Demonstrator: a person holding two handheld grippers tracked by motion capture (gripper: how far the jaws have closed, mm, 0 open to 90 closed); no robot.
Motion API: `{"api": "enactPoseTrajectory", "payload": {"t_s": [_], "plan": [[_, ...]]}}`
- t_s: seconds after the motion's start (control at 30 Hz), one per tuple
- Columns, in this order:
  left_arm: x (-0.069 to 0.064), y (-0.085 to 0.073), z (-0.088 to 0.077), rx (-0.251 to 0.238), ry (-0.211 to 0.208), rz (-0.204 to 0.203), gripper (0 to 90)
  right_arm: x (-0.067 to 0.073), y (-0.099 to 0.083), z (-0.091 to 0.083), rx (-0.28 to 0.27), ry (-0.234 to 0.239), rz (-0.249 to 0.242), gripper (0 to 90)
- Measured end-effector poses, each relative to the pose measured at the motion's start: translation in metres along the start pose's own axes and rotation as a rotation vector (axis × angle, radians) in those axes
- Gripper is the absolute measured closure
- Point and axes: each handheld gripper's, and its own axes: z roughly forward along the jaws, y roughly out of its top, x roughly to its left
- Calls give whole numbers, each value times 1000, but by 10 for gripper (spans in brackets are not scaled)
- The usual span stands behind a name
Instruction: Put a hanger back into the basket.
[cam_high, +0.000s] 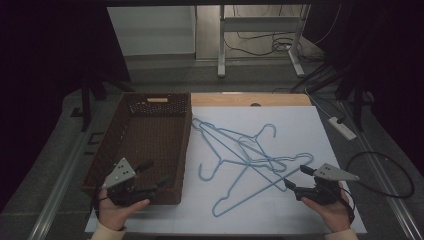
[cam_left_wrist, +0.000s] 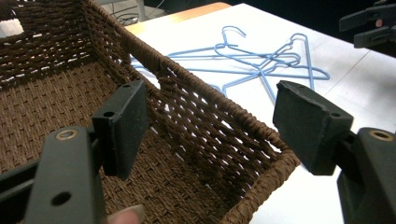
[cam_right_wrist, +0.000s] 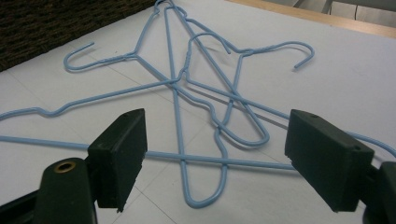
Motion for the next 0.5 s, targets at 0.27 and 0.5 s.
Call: {"api": "enactPoseTrajectory", "payload": {"t_s": [0.27, 0.5], "plan": [[1, 0, 3, 14, 0, 3, 278, 1, 0, 4, 20, 9, -3, 228], [1, 0, 6, 23, -3, 7, 278, 1, 2, 2, 15, 6, 6, 231]]}}
